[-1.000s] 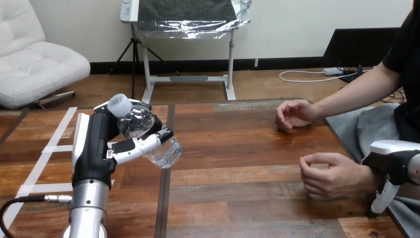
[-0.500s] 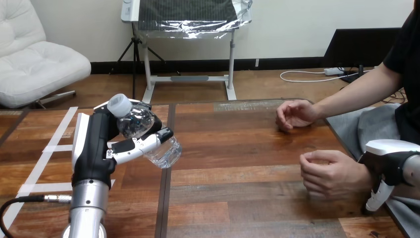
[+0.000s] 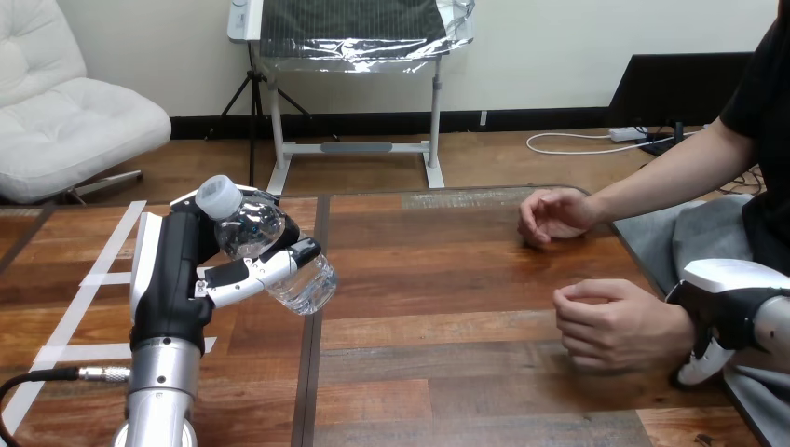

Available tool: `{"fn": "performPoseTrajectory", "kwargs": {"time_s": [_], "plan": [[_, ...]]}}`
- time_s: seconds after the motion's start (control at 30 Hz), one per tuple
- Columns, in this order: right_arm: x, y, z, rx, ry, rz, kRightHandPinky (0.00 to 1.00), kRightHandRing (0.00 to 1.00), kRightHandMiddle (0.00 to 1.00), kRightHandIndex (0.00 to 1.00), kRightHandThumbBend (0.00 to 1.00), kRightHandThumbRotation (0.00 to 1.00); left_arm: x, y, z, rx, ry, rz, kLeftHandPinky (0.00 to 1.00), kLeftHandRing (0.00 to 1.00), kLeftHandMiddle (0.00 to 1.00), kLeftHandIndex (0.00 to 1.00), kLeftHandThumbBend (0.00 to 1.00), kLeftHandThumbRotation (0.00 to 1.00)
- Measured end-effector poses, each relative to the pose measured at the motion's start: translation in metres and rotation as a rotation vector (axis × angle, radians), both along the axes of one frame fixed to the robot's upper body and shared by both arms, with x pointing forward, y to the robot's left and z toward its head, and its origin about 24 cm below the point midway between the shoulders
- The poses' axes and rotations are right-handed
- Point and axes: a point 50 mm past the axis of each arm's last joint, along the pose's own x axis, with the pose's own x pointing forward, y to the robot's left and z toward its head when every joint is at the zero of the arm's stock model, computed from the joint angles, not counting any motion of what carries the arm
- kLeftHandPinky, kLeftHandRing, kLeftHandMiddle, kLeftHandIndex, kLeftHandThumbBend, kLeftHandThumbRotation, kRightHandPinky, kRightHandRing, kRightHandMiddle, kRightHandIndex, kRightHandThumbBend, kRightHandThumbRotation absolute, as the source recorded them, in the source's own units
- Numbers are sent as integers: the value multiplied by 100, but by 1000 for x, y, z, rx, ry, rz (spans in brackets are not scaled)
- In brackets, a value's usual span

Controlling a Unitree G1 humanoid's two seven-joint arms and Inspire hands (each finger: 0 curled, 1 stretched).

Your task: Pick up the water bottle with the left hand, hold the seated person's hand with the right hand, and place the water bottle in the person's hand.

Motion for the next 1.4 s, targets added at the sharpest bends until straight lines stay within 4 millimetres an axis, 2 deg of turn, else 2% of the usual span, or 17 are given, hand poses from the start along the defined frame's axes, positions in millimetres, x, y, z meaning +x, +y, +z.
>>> {"fn": "performPoseTrajectory", "kwargs": {"time_s": [0.37, 0.97, 1.4], "plan": [[0, -3, -7, 17, -72, -22, 17, 29, 43, 53, 63, 0, 0, 0, 0, 0, 0, 2, 44, 44, 46, 49, 67, 0], [0, -6, -8, 32, -129, -37, 19, 29, 42, 47, 64, 0, 0, 0, 0, 0, 0, 2, 44, 43, 45, 49, 67, 0], [2, -8, -3, 66, -162, -71, 17, 26, 39, 45, 64, 0, 0, -1, 0, -3, 0, 0, 44, 43, 45, 48, 67, 0]]}}
